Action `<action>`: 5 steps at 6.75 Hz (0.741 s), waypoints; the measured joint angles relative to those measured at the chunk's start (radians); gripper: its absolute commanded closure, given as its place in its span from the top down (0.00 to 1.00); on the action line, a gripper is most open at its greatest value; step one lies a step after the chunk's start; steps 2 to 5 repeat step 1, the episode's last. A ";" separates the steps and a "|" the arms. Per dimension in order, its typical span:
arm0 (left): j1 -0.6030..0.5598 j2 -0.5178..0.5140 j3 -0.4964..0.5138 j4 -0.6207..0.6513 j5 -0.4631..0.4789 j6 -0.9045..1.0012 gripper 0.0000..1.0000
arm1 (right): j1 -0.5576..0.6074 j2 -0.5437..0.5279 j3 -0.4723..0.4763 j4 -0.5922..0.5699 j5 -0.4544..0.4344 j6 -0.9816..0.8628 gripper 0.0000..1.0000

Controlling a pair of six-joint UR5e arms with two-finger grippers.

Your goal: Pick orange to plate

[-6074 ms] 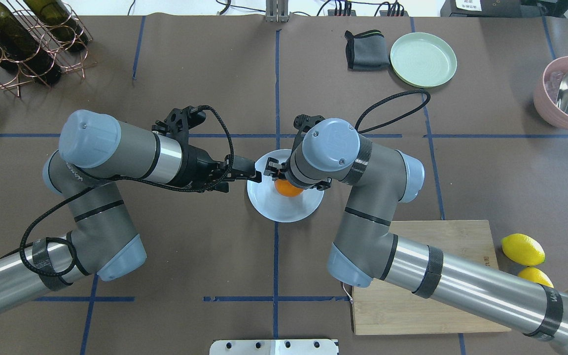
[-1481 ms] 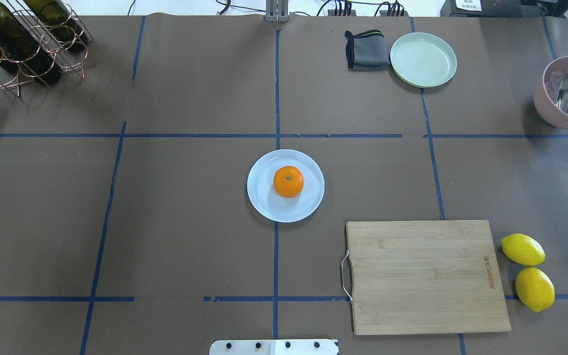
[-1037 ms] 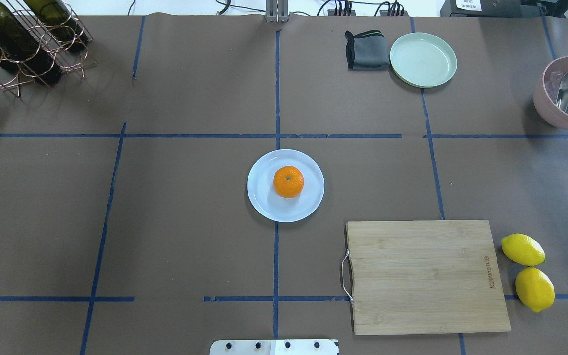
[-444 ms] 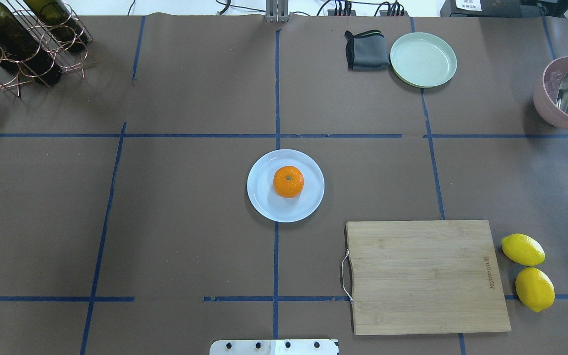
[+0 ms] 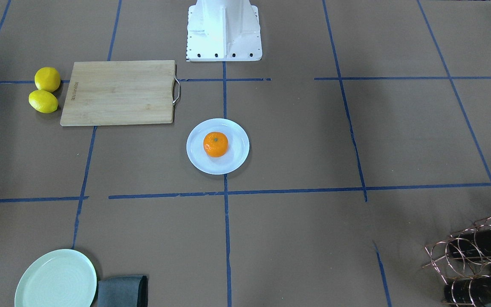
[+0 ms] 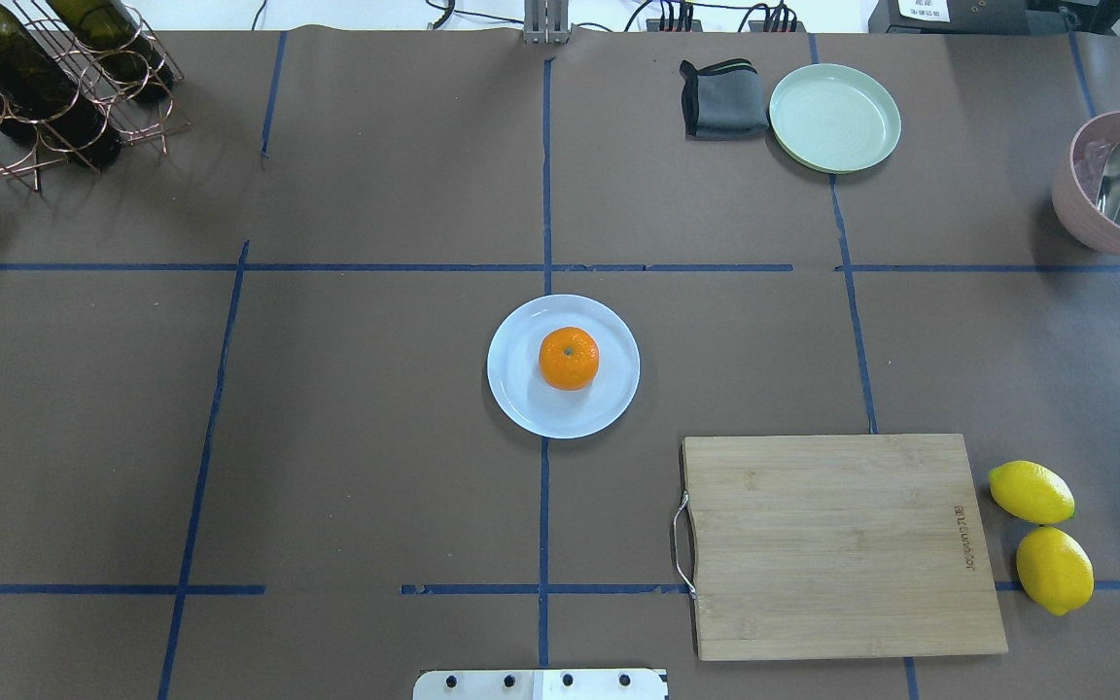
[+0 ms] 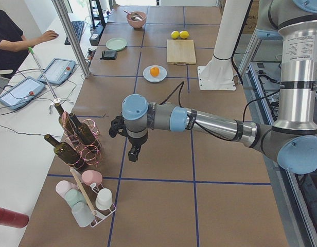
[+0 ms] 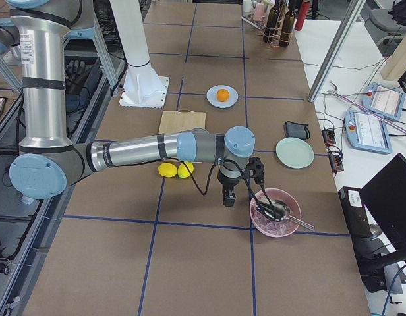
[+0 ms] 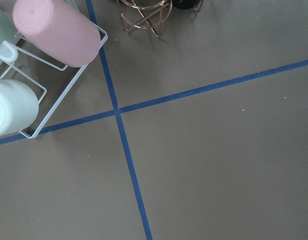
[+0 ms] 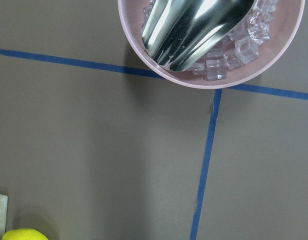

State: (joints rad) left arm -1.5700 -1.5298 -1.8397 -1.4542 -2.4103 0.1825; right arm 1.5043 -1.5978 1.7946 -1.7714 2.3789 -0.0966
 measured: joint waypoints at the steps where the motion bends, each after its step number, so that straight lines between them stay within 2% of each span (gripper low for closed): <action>1: 0.000 -0.001 0.000 0.000 -0.001 0.000 1.00 | -0.002 0.001 -0.001 0.001 0.004 0.000 1.00; 5: 0.000 -0.001 0.000 0.000 -0.001 0.000 1.00 | -0.002 0.001 -0.001 0.001 0.004 0.000 1.00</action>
